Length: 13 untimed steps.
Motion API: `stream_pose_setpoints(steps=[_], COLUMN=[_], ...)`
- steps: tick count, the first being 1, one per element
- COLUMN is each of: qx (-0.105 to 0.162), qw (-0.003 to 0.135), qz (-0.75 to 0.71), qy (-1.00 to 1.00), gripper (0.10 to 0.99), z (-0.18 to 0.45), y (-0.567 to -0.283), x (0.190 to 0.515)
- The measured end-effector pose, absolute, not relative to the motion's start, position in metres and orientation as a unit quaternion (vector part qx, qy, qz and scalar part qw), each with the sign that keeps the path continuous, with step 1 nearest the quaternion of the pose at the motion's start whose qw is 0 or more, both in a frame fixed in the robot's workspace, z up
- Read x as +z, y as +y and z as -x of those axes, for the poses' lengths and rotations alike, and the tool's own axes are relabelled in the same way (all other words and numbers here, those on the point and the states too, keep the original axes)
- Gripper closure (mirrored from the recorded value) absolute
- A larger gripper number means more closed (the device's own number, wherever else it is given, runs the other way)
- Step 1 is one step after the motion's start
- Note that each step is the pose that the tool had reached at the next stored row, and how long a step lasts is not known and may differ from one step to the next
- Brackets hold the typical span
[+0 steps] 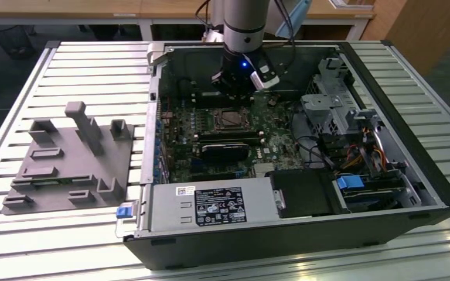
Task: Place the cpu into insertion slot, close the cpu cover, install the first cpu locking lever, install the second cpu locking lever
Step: 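Install the first cpu locking lever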
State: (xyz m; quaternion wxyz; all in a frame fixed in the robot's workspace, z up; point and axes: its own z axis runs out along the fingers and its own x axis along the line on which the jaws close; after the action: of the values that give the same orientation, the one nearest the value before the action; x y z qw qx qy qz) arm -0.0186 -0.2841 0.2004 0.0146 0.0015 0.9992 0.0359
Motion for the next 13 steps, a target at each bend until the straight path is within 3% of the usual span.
stream_pose_setpoints(steps=[13], qx=[0.024], qw=[0.015], qz=[-0.001], qy=[1.0], gripper=[0.98], z=[0.0186], y=[-0.2841], x=[0.1994])
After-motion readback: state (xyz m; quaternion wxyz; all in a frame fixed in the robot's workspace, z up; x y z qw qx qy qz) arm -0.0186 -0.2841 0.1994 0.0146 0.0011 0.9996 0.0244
